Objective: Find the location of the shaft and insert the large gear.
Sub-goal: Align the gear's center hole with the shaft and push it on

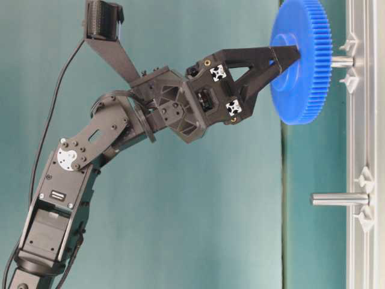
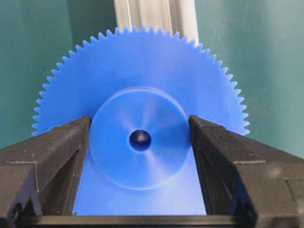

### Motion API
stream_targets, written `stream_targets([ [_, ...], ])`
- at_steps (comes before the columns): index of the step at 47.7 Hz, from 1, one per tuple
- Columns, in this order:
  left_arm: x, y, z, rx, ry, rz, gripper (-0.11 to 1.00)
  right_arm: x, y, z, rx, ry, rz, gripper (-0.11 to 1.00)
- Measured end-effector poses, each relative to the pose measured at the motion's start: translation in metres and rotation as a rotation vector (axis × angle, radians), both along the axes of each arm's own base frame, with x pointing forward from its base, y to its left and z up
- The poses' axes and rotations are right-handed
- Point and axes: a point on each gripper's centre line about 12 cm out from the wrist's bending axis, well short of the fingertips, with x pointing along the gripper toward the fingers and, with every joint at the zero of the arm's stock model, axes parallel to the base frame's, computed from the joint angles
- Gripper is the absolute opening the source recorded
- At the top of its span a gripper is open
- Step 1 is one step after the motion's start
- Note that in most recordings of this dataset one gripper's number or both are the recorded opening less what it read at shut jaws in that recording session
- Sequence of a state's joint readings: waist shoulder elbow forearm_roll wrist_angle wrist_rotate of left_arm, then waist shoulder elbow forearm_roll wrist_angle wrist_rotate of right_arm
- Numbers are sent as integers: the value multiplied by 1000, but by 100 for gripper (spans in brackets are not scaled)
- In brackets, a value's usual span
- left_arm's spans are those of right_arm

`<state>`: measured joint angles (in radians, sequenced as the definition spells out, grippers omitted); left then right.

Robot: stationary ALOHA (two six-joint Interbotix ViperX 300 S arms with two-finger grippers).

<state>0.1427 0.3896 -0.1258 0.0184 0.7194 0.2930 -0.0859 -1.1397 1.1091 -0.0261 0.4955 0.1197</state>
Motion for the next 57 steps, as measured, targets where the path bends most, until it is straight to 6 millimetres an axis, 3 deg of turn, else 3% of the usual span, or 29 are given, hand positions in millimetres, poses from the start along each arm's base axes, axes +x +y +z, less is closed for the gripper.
stream_targets([
  [20, 0, 0, 1, 0, -2, 0, 71, 0, 0, 0, 0, 0, 1, 0],
  [27, 1, 3, 3, -1, -11, 11, 92, 0, 0, 0, -2, 0, 1, 0],
  [47, -1, 2, 2, -10, 18, 19, 90, 0, 0, 0, 0, 0, 0, 0],
  [57, -2, -11, -6, -32, 58, 23, 90, 0, 0, 0, 0, 2, 0, 0],
])
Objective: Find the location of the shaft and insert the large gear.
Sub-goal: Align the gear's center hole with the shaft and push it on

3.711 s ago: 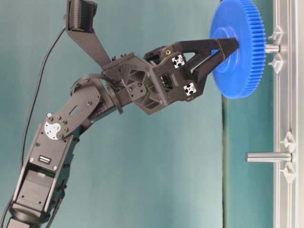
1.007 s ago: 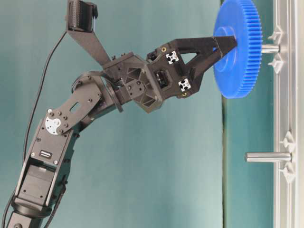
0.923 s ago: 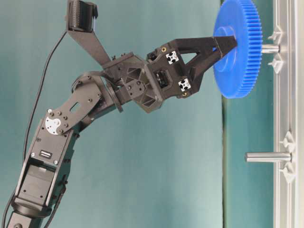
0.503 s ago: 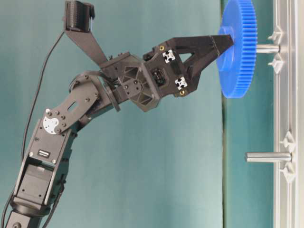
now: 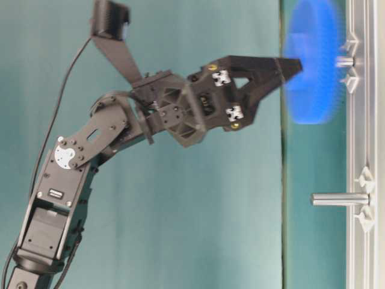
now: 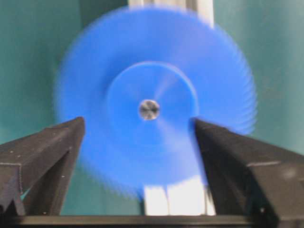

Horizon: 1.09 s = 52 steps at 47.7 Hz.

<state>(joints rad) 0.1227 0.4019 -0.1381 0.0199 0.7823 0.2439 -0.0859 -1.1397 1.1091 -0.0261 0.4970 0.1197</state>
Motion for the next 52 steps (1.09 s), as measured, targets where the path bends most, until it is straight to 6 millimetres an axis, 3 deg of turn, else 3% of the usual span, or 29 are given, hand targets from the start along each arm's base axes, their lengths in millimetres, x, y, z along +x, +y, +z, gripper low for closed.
stream_targets([
  [7, 1, -7, -6, -4, 12, -8, 90, 0, 0, 0, 0, -3, 0, 0],
  [52, 2, -5, -3, -14, 4, 15, 90, 0, 0, 0, 0, -3, 0, 0],
])
